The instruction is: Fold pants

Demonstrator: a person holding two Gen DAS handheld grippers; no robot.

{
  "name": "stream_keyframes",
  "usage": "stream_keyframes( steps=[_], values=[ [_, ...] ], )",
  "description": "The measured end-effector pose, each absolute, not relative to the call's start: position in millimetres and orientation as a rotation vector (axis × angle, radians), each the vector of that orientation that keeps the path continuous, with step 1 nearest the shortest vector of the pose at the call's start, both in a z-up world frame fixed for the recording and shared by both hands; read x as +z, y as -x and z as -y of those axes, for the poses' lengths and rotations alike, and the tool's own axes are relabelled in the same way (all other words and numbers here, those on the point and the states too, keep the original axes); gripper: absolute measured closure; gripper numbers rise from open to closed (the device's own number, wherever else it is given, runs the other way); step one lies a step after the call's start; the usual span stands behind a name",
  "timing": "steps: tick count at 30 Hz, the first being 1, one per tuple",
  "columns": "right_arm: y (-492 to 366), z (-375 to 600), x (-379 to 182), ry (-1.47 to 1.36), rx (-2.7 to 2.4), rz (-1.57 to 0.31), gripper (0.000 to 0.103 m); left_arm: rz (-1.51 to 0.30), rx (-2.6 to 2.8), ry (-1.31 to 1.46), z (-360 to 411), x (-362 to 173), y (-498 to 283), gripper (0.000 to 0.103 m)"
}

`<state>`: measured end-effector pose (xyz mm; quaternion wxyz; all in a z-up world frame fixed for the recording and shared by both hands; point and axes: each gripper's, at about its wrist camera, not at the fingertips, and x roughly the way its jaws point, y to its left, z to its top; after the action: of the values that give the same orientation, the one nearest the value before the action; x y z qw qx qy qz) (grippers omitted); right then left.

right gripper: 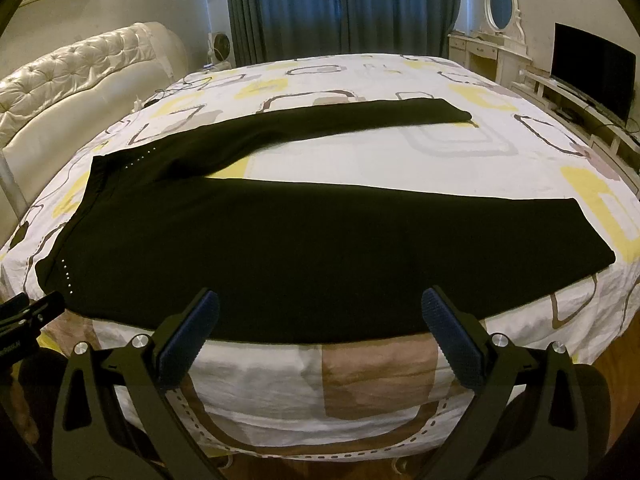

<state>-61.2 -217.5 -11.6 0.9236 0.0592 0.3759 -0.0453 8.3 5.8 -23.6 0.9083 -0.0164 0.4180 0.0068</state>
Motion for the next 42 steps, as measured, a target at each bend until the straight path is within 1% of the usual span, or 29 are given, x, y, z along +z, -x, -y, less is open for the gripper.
stream_keyframes(
  steps=[42],
  values=[
    [66, 220, -19, -0.148, -0.100, -0.790, 0.002, -0.875, -0.028, 0.019, 5, -26, -8, 0.005]
  ],
)
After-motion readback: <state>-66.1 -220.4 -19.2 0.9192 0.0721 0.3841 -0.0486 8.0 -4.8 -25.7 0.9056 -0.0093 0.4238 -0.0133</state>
